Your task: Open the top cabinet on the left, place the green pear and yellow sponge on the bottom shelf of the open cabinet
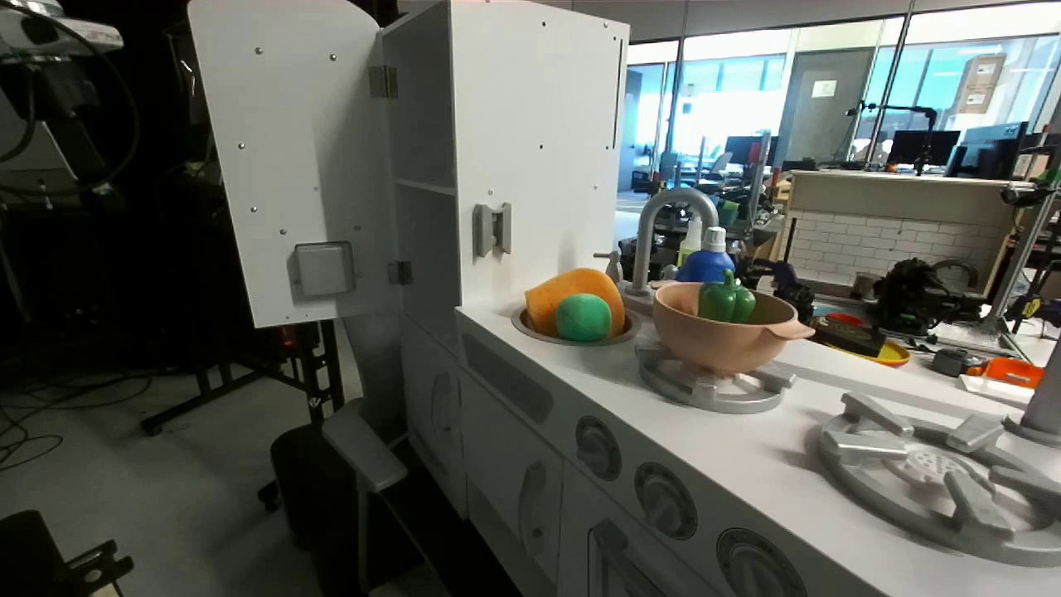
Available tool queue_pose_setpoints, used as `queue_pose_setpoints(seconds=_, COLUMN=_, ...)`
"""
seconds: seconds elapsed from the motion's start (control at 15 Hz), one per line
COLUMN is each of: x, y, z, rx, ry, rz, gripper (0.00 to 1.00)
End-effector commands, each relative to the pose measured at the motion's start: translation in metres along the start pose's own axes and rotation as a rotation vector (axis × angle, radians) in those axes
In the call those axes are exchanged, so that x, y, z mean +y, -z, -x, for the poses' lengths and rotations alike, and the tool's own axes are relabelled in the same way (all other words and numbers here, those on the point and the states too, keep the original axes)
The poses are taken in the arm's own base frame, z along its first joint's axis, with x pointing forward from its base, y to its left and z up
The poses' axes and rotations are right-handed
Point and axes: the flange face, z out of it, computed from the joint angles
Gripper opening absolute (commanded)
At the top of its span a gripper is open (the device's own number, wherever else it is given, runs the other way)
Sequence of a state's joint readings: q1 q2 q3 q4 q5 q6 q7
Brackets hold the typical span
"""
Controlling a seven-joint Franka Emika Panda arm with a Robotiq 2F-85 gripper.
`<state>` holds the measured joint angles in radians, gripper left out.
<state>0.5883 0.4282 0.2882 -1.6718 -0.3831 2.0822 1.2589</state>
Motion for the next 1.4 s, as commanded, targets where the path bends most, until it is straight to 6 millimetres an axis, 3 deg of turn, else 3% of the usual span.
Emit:
queue_pose_setpoints(seconds=0.0, x=0.044, y=0.034, z=-0.012, rx=-0.056, ry=0.117, rz=0.088, gripper=1.00)
queue_pose_setpoints(seconds=0.27, x=0.118, y=0.058, z=-0.053, rx=-0.061, ry=0.169, rz=0.175, gripper=1.00)
queue_pose_setpoints(seconds=0.53, x=0.203, y=0.055, z=-0.105, rx=-0.070, ry=0.181, rz=0.214, gripper=1.00)
queue_pose_setpoints(seconds=1.0, x=0.329, y=0.002, z=-0.185, rx=-0.113, ry=0.160, rz=0.208, gripper=1.00)
queue_pose_setpoints(seconds=1.33, x=0.391, y=-0.031, z=-0.229, rx=-0.090, ry=0.129, rz=0.183, gripper=1.00)
